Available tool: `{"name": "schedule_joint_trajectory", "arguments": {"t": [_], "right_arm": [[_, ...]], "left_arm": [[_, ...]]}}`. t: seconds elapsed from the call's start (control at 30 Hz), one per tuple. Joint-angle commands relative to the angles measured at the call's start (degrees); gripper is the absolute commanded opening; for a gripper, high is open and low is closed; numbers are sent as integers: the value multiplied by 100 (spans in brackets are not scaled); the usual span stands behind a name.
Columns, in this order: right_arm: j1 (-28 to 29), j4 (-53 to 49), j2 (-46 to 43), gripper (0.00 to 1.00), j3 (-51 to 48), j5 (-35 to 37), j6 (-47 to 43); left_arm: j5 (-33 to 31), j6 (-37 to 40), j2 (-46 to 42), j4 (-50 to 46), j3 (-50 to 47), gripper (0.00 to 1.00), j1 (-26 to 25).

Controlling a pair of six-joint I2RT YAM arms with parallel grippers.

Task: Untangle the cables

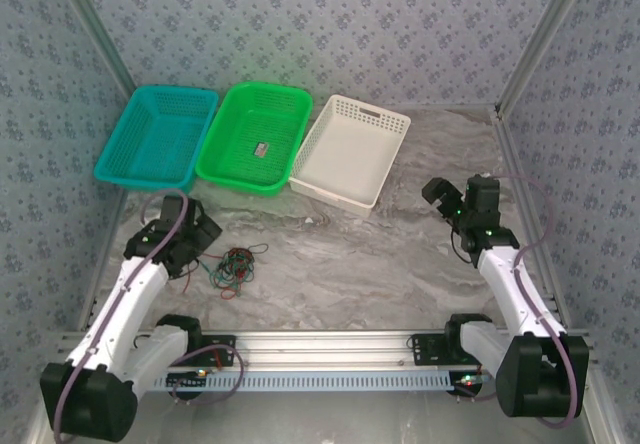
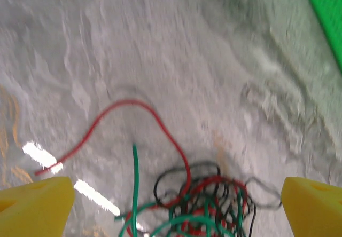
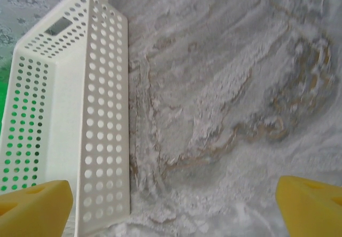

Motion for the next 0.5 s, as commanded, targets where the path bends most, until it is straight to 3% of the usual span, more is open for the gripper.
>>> {"name": "schedule_joint_trajectory", "arguments": {"t": [0.0,0.13,0.23,0.47], "right_arm": [[63,-230,-48,100,-53,-303,429],[73,-234,-31,100,-82,-313,413],[105,-211,-39,100,-68,-305,338],[251,-397,-35,100,68,-90,116]], "left_arm": [[215,-577,-133,-711,-17,99,-355],[534,-315,-141,-530,41,99,-879],[149,-562,57,-712,134,99,-1532],[-344,-1117,483,-550,80,99,-2370]]}}
